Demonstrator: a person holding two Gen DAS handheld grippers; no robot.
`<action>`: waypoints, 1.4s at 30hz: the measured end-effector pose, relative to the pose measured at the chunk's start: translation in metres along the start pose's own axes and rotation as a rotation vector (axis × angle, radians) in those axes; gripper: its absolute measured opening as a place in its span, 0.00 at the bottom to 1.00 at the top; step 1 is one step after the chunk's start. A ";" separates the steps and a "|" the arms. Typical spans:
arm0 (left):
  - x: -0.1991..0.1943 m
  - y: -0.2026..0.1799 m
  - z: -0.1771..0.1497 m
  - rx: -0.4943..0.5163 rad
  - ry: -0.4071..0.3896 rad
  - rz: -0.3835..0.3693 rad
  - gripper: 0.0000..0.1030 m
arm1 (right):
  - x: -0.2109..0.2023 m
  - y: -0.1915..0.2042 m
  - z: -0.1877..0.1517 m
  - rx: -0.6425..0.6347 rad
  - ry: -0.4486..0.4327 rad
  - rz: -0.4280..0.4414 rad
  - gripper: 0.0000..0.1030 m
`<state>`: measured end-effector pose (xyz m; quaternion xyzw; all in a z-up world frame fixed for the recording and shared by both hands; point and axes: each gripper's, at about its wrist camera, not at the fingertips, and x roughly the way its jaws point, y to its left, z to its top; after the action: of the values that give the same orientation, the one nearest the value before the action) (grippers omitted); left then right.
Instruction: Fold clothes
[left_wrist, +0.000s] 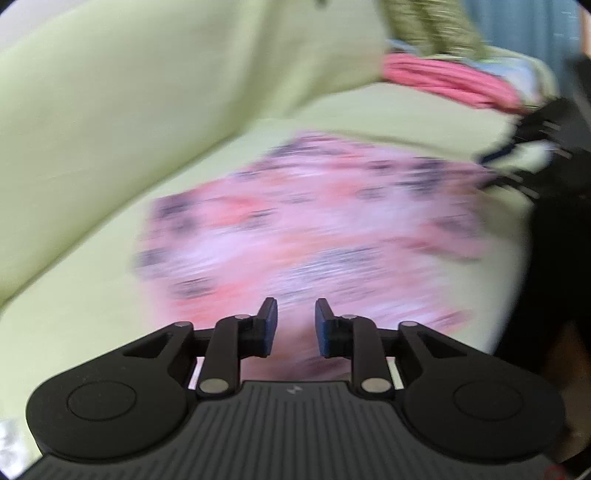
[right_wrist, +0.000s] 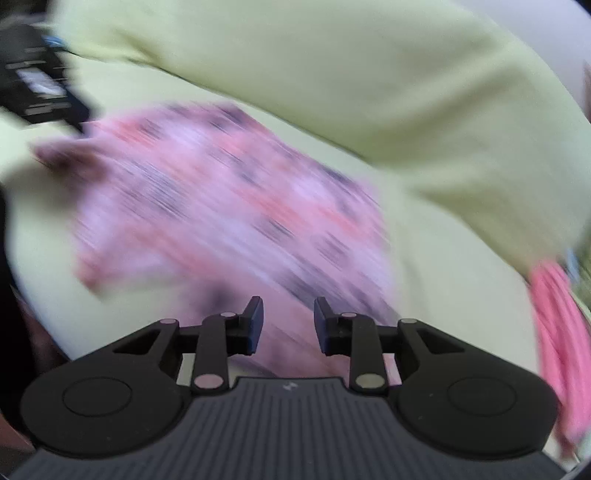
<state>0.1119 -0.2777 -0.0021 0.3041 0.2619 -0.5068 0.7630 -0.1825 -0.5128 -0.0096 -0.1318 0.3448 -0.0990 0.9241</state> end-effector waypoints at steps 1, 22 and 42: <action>-0.005 0.021 -0.007 -0.025 0.001 0.026 0.35 | 0.005 0.023 0.014 -0.026 -0.023 0.045 0.26; -0.041 0.127 -0.118 -0.205 -0.065 0.053 0.35 | 0.084 0.261 0.129 -0.485 -0.016 0.181 0.31; 0.087 0.185 -0.005 -0.371 -0.036 -0.325 0.43 | 0.061 0.239 0.131 -0.311 -0.159 0.141 0.02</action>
<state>0.3142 -0.2721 -0.0305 0.1033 0.3823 -0.5713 0.7189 -0.0285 -0.2803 -0.0258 -0.2558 0.2900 0.0313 0.9217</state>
